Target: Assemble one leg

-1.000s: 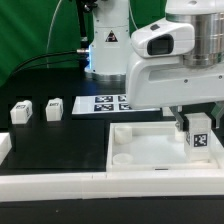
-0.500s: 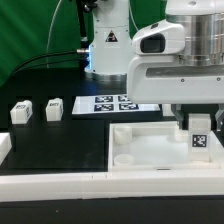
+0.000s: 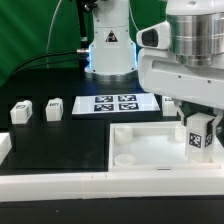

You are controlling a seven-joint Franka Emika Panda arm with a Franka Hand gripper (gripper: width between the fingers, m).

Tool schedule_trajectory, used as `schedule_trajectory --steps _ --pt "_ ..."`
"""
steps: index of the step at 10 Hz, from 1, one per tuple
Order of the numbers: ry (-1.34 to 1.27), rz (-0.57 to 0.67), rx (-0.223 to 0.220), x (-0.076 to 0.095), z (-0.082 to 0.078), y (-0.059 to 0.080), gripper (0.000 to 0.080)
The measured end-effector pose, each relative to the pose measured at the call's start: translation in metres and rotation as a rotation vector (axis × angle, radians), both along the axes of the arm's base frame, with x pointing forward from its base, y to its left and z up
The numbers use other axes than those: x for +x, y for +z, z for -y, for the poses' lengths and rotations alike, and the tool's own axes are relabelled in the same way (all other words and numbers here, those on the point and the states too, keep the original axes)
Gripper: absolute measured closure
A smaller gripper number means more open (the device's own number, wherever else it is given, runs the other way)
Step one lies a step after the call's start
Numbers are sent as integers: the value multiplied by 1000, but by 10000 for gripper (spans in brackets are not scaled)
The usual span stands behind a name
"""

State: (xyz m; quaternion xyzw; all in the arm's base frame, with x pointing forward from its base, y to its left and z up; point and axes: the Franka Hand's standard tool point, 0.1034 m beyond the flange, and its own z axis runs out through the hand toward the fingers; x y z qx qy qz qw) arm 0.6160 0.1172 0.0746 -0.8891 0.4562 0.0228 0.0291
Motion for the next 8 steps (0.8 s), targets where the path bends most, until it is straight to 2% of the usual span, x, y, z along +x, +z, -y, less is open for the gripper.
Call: schedule_trajectory --steps 4,7,8 --pt "-406 -23 14 2 1 -1 508" --pt "-463 -28 17 2 1 -1 508" --pt "-458 -28 17 2 1 -1 344"
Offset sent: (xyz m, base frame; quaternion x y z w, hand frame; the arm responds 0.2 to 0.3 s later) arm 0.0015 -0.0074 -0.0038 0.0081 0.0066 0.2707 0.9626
